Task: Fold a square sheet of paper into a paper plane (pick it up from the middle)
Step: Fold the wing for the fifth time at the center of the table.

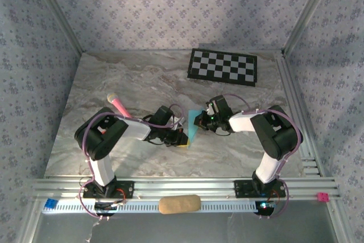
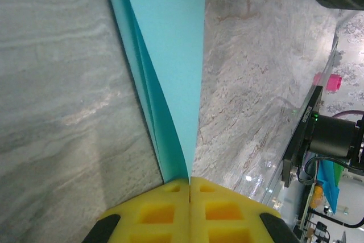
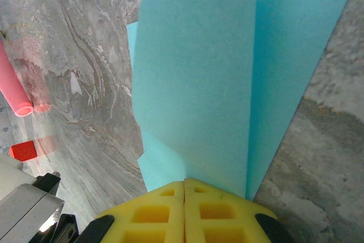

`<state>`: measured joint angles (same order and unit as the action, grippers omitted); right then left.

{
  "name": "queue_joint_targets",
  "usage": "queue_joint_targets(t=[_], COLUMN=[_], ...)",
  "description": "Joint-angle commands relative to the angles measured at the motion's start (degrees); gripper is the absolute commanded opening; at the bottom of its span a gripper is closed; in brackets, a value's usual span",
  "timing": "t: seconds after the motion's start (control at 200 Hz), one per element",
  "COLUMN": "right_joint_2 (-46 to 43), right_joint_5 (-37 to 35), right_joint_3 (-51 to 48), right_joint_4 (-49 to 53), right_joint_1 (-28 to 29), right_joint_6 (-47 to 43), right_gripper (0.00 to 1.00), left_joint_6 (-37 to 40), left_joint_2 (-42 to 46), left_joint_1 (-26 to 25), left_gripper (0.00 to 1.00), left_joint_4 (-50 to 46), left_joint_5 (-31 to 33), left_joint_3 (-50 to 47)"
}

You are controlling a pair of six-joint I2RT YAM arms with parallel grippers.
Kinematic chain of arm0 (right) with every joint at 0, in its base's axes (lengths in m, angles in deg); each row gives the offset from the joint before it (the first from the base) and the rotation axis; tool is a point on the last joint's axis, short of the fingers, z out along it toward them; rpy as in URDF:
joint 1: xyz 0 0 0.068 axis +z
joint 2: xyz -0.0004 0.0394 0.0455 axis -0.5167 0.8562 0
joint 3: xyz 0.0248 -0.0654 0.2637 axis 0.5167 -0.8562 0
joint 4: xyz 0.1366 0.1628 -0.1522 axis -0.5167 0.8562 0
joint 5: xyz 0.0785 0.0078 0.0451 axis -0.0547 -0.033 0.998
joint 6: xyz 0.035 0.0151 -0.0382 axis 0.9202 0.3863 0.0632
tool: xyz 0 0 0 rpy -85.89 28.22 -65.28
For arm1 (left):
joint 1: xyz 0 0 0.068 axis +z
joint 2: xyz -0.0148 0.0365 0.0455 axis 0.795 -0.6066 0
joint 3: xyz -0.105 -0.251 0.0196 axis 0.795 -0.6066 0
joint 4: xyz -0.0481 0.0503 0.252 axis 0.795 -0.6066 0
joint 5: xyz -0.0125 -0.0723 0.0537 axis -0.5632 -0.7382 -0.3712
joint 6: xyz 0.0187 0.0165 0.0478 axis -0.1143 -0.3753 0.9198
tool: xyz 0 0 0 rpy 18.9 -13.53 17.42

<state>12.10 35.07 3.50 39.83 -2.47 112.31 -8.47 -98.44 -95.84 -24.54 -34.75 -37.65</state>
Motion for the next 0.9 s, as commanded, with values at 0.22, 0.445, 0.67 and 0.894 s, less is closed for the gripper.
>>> queue_joint_targets(t=[0.22, 0.445, 0.67, 0.894], right_joint_2=[1.23, 1.24, 1.55, 1.84], right_joint_5=[-5.20, -5.30, -5.30, -5.37], right_joint_3=[-0.45, -0.49, -0.40, -0.33], right_joint_4=[6.72, 7.07, 7.21, 7.31], right_joint_1=[0.10, 0.10, 0.12, 0.18], right_joint_6=[-1.13, -1.17, -1.11, -1.12], right_gripper=[0.07, 0.07, 0.07, 0.07], left_joint_6=[2.29, 2.66, 2.84, 3.80], left_joint_2=[0.31, 0.72, 1.28, 1.09], left_joint_1=[-1.55, -1.69, -1.74, -1.79], left_gripper=[0.06, 0.07, 0.06, 0.07], left_joint_4=[-10.04, -10.36, -10.49, -11.78], left_joint_5=[-0.93, -1.38, -1.43, -1.82], left_joint_3=[-1.73, -2.82, -3.12, -3.03])
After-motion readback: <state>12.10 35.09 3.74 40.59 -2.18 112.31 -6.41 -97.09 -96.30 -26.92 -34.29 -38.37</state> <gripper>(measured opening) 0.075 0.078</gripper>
